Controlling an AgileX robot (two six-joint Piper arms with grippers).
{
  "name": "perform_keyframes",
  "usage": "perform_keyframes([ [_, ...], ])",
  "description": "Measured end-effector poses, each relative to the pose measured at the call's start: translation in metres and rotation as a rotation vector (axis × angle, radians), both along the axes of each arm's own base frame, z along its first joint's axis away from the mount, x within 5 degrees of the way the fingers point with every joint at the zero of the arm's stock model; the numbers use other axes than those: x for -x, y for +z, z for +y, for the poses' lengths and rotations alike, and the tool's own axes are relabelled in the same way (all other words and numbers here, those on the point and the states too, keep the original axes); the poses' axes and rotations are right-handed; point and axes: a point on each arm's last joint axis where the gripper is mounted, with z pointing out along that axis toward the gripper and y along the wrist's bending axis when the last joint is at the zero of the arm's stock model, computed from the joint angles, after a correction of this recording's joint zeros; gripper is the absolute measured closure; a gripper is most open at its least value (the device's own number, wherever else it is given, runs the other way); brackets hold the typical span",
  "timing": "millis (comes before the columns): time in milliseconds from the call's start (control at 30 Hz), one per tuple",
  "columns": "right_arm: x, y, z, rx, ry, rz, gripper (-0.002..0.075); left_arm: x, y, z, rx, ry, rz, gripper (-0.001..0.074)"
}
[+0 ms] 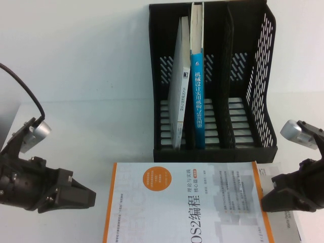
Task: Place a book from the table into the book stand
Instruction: Push book with right arm, then pick up the book with your left arm
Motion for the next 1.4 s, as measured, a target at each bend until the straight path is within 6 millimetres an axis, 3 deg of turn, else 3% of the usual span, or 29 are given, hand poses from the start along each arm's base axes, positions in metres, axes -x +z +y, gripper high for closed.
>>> perform_keyframes([
  [100,-0.001,0.000,0.000,0.000,0.002,-0.001,0.0729,0.000,-0.002,0.002,-0.031,0.009,0.009,0.0572],
  [267,0.000,0.000,0.000,0.000,0.005,0.000,0.0728,0.001,-0.010,0.003,-0.044,0.048,0.033,0.0233],
  [333,0.000,0.000,0.000,-0.001,0.007,0.001,0.0728,0.001,-0.018,0.002,-0.037,0.067,0.057,0.0151],
  [433,-0.001,0.000,0.000,-0.001,0.006,-0.001,0.0728,0.001,-0.036,0.001,-0.034,0.090,0.103,0.0113],
  [667,0.000,0.000,0.000,-0.002,0.008,0.001,0.0728,-0.007,-0.066,-0.009,0.128,0.040,0.188,0.0190],
  [833,0.000,0.000,0.000,-0.002,0.008,0.001,0.0728,-0.016,-0.083,-0.016,0.280,0.022,0.242,0.0205],
  [1033,0.000,0.000,0.000,-0.002,0.008,0.001,0.0728,-0.021,-0.101,-0.019,0.310,0.036,0.303,0.0228],
  [1133,0.000,0.000,0.000,-0.002,0.008,0.001,0.0728,-0.021,-0.101,-0.019,0.315,0.034,0.306,0.0335],
  [1200,0.000,0.000,0.000,-0.002,0.008,0.001,0.0728,-0.021,-0.099,-0.020,0.330,0.026,0.310,0.0495],
  [1267,0.000,0.000,0.000,-0.002,0.008,0.001,0.0728,-0.020,-0.098,-0.021,0.339,0.012,0.314,0.0597],
  [1400,-0.001,0.000,0.000,-0.002,0.007,0.001,0.0728,-0.021,-0.097,-0.020,0.336,0.006,0.307,0.0599],
])
